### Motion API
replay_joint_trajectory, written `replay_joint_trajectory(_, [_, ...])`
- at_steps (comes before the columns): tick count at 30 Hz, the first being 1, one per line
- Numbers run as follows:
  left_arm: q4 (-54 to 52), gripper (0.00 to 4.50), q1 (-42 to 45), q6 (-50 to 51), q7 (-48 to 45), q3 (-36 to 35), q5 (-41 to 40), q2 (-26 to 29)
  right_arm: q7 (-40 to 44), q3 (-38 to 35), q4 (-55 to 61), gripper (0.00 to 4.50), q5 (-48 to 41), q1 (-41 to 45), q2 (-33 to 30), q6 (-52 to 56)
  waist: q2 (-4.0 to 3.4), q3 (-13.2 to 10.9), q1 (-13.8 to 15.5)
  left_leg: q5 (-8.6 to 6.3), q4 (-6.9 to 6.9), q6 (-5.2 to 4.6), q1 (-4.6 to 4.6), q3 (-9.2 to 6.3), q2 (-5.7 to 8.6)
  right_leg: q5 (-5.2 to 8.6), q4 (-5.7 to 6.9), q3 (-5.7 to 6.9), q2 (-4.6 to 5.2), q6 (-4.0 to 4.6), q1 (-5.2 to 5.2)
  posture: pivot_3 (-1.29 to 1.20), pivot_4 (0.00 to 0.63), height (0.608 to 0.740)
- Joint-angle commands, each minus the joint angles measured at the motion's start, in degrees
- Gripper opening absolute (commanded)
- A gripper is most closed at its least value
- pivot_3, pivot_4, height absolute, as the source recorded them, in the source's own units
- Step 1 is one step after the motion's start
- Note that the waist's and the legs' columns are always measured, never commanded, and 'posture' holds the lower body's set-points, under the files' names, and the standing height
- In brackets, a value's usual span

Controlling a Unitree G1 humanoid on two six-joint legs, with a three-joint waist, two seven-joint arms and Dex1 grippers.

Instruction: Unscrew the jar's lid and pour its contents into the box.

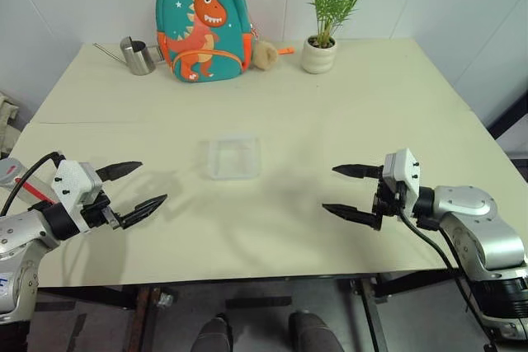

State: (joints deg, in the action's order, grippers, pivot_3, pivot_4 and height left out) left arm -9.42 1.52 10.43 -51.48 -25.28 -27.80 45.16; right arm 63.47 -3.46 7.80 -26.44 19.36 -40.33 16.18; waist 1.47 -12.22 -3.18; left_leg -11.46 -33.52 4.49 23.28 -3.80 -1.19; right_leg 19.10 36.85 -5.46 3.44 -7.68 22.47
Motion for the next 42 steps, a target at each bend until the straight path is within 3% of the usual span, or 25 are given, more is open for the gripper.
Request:
replay_joint_trajectory(1, [-3.25,4.48,-2.56,-0.15,0.51,-2.75,-0.79,-0.10,0.77,-0.54,-1.50,4.50,-0.10,2.77,0.31,-2.06,0.00,0.00,-0.15,0.00,-0.02,0.00,0.00,0.00,0.00,0.00,0.01,0.00,0.00,0.00,0.00,0.00,0.150,0.740])
replay_joint_trajectory(8, [-7.93,4.48,-8.64,1.19,8.18,-7.90,-0.42,-4.49,3.51,2.30,-8.98,4.50,1.28,9.20,2.98,-5.00,0.03,-0.01,-0.06,-0.02,-0.15,-0.03,-0.02,0.10,-0.05,-0.04,0.02,-0.10,-0.04,0.02,-0.02,0.00,0.150,0.740])
replay_joint_trajectory(11, [-12.61,4.48,-13.90,3.20,19.06,-11.77,2.81,-11.19,4.07,4.15,-11.67,4.50,1.30,13.88,6.38,-5.42,0.03,-0.02,-0.42,-0.08,-0.20,-0.09,-0.03,0.19,-0.10,-0.08,0.02,-0.17,-0.05,-0.02,-0.02,0.00,0.150,0.740])
replay_joint_trajectory(15, [-21.98,4.48,-18.21,6.99,37.95,-14.50,4.02,-27.00,3.12,6.40,-15.18,4.50,1.16,20.53,13.09,-4.54,0.07,-0.02,-0.24,-0.21,-0.43,-0.07,-0.01,0.22,-0.27,-0.14,0.06,-0.22,-0.21,-0.05,-0.03,0.00,0.150,0.740])
replay_joint_trajectory(22, [-22.86,4.48,-14.44,7.55,57.89,-13.44,11.46,-39.09,-3.35,8.02,-17.83,4.50,1.96,26.69,21.88,-0.69,0.19,0.04,0.75,-0.23,-0.75,-0.01,0.00,0.11,-0.43,-0.31,0.03,-0.22,-0.55,0.15,-0.14,0.00,0.150,0.740])
replay_joint_trajectory(32, [-14.72,4.48,-1.95,0.51,72.07,-10.96,21.08,-42.17,-11.26,7.62,-18.82,4.50,4.04,26.87,28.07,-2.22,0.30,0.11,0.85,-0.21,-0.88,0.01,0.01,0.15,-0.56,-0.47,0.01,-0.28,-0.76,0.15,-0.13,0.00,0.150,0.740])
replay_joint_trajectory(36, [-9.41,4.48,3.63,-0.34,79.20,-11.73,23.61,-42.71,-10.70,8.61,-16.42,4.50,3.95,25.65,27.72,-1.53,0.31,0.11,0.78,-0.22,-0.74,0.03,0.02,0.16,-0.57,-0.48,0.02,-0.30,-0.77,0.12,-0.05,0.00,0.150,0.740])
replay_joint_trajectory(42, [1.85,4.48,11.27,-1.70,80.29,-13.02,22.72,-37.41,-10.25,8.82,-14.16,4.50,3.96,24.47,26.50,-0.39,0.31,0.11,0.81,-0.25,-0.66,0.06,0.03,0.16,-0.60,-0.47,0.02,-0.30,-0.81,0.10,-0.01,0.00,0.150,0.740])
